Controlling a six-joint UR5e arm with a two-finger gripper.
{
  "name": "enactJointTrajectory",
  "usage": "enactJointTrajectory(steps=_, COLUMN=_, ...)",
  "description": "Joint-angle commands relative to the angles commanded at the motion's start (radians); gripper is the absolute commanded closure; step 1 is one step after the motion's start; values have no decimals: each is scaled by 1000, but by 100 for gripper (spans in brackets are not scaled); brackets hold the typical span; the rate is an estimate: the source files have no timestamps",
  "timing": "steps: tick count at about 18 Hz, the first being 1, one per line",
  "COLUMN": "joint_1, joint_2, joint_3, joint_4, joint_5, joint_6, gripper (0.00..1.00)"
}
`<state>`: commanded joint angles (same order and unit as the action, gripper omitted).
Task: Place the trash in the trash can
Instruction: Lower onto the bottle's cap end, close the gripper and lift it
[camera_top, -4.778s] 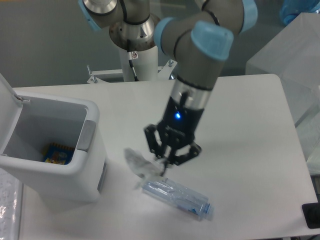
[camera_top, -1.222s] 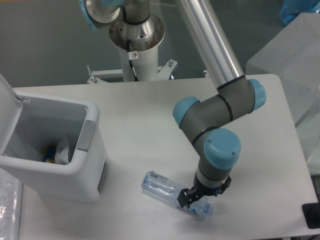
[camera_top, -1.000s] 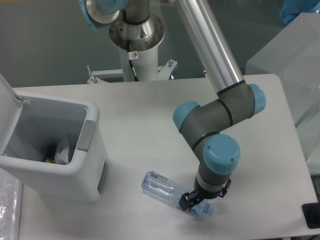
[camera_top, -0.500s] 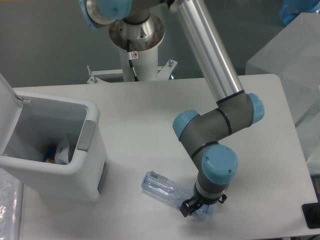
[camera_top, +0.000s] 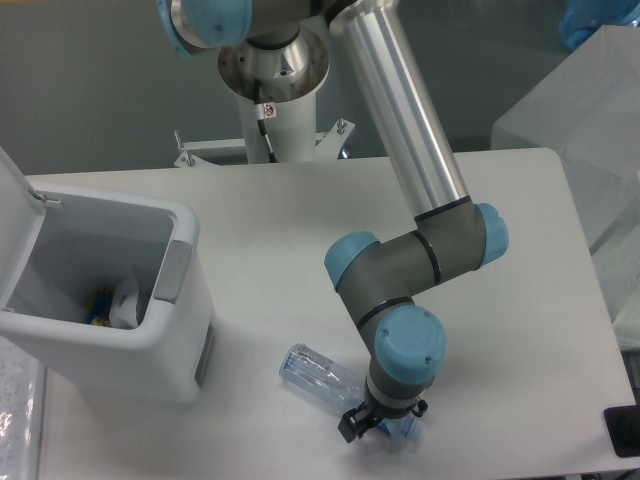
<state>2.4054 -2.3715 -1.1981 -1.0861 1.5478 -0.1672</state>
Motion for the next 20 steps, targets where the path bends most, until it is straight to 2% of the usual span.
enactJointTrajectory(steps=4, joint_1=-15, joint_2=-21, joint_3=2, joint_4=5, joint_5=44, joint_6=11, gripper=1)
enactJointTrajectory(steps=6, joint_1=-20, joint_2=-29, joint_3=5, joint_4=8, joint_5=49, joint_6=15, gripper=22)
enactJointTrajectory(steps=10, joint_1=-22, joint_2=-57, joint_3=35, joint_4=48, joint_5=52, joint_6=-2, gripper=47)
enactJointTrajectory(steps=11, joint_1=-23, joint_2=-55, joint_3=35, joint_4=48, joint_5=52, joint_6=-2, gripper=50)
enactJointTrajectory(steps=16, joint_1=-23, joint_2=-46, joint_3=49, joint_4=51, joint_5=51, joint_6=-2, gripper=52)
enactJointTrajectory(steps=20, joint_1=-22, joint_2=7, joint_3=74, joint_4=54, joint_5=38, joint_6=12, gripper=52)
